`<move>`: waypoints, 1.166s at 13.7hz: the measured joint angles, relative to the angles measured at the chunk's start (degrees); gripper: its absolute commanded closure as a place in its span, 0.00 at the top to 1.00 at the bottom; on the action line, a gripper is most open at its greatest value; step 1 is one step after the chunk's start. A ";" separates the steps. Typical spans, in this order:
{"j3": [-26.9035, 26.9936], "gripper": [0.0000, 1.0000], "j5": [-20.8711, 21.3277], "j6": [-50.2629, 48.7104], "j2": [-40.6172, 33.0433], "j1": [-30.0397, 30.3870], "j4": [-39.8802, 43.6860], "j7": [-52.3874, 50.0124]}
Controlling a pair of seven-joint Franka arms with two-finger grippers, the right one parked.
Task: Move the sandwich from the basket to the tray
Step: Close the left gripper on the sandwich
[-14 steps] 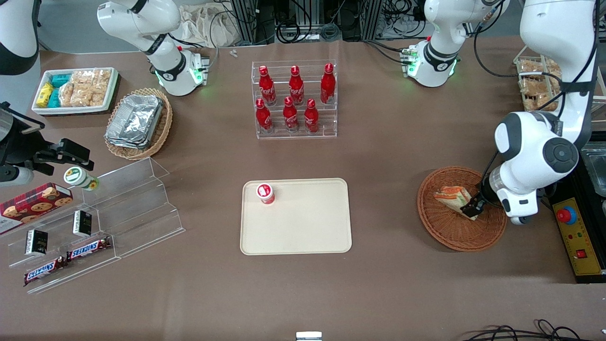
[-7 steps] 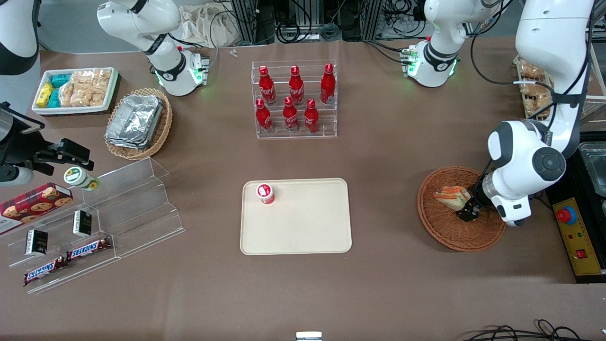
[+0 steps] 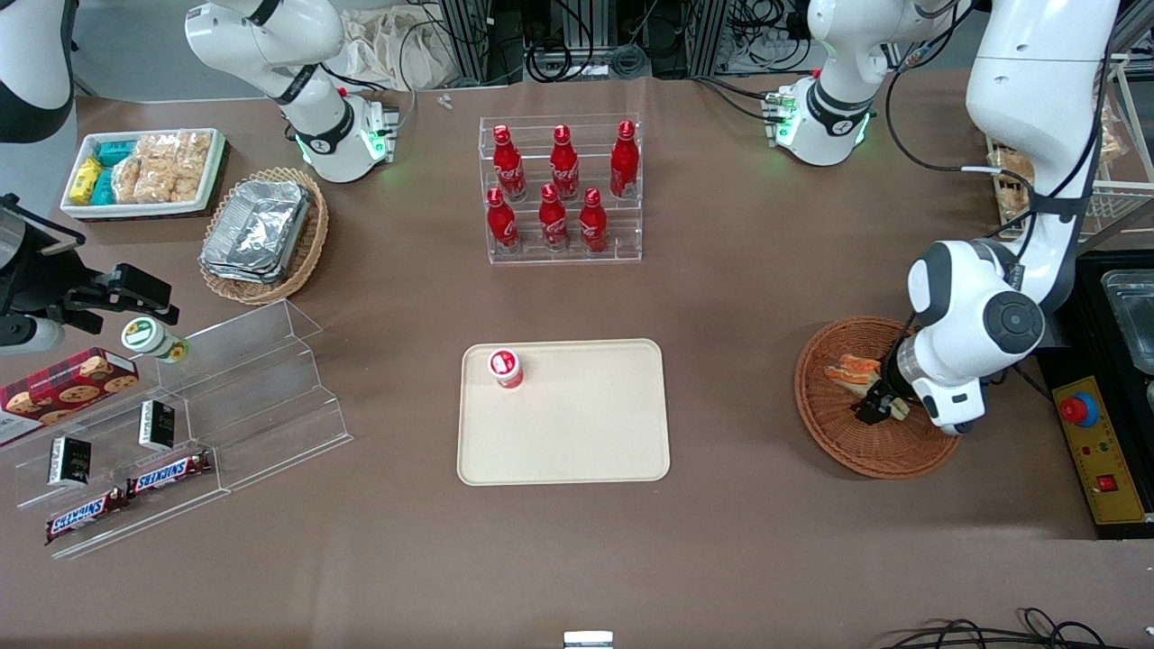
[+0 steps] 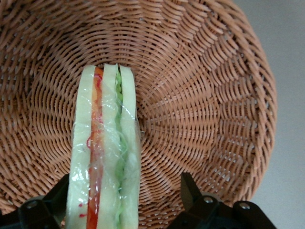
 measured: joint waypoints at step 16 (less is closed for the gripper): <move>0.79 0.00 0.52 0.44 -2.01 0.02 -1.79 -2.47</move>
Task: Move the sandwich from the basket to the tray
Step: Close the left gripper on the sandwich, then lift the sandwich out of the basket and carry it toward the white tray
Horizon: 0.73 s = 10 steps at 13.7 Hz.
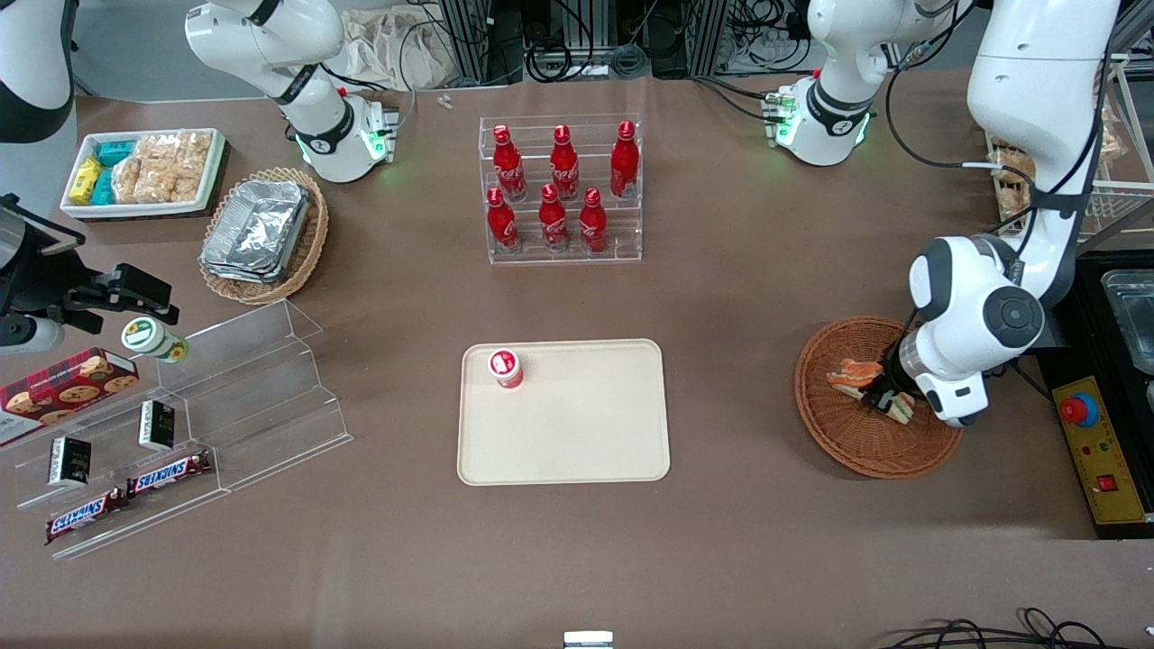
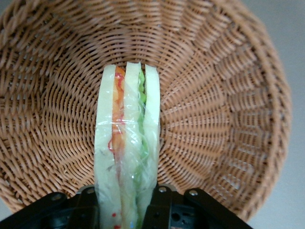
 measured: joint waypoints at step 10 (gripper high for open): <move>-9.19 0.00 0.64 -37.13 -10.75 -0.40 19.98 -0.66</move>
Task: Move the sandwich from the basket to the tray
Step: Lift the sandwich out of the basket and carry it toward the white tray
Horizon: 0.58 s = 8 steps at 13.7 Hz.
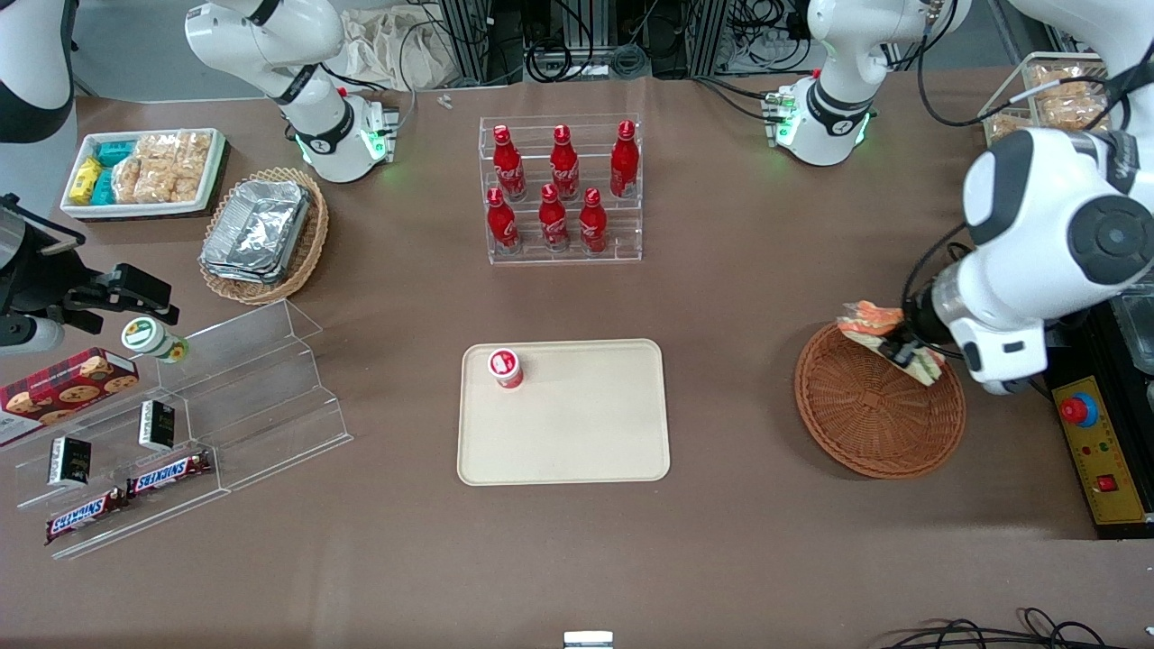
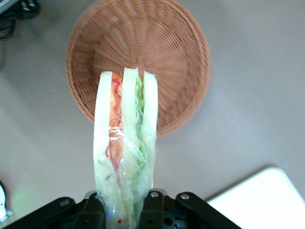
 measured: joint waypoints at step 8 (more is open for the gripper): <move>-15.66 0.00 0.08 -0.41 7.48 -0.54 5.27 6.27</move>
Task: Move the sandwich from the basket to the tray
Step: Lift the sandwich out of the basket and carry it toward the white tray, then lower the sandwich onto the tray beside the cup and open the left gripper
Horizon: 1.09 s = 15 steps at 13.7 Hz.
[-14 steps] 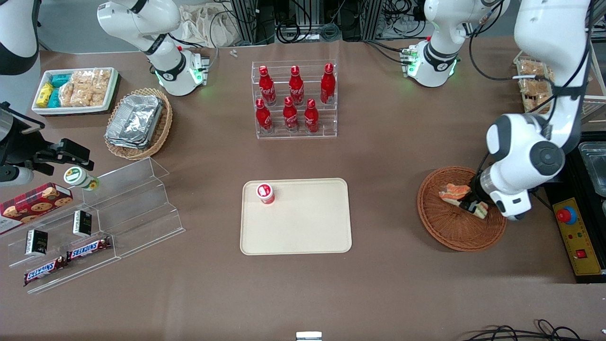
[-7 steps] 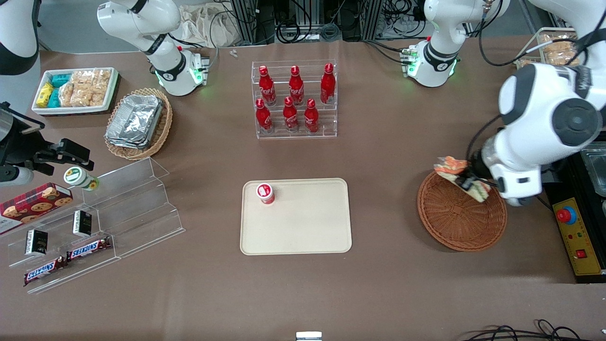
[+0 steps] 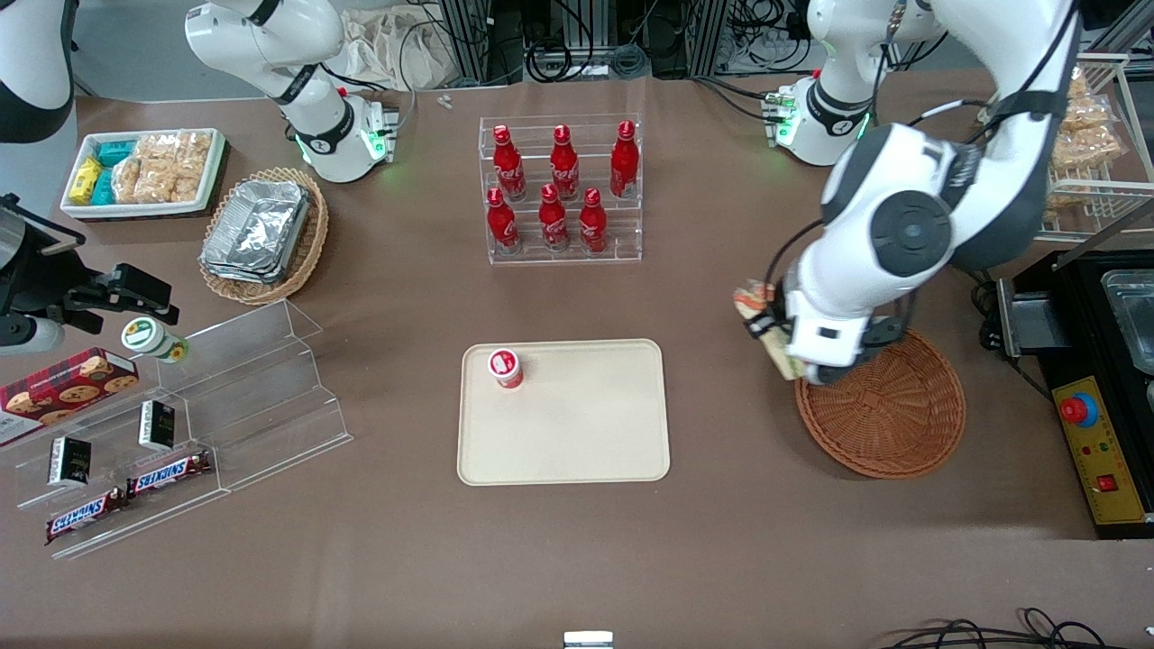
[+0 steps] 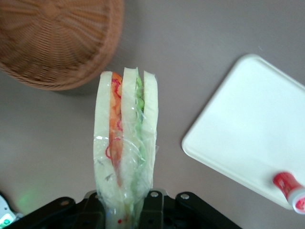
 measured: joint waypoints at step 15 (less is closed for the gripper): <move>-12.39 0.00 20.54 15.19 20.14 -6.31 1.85 2.80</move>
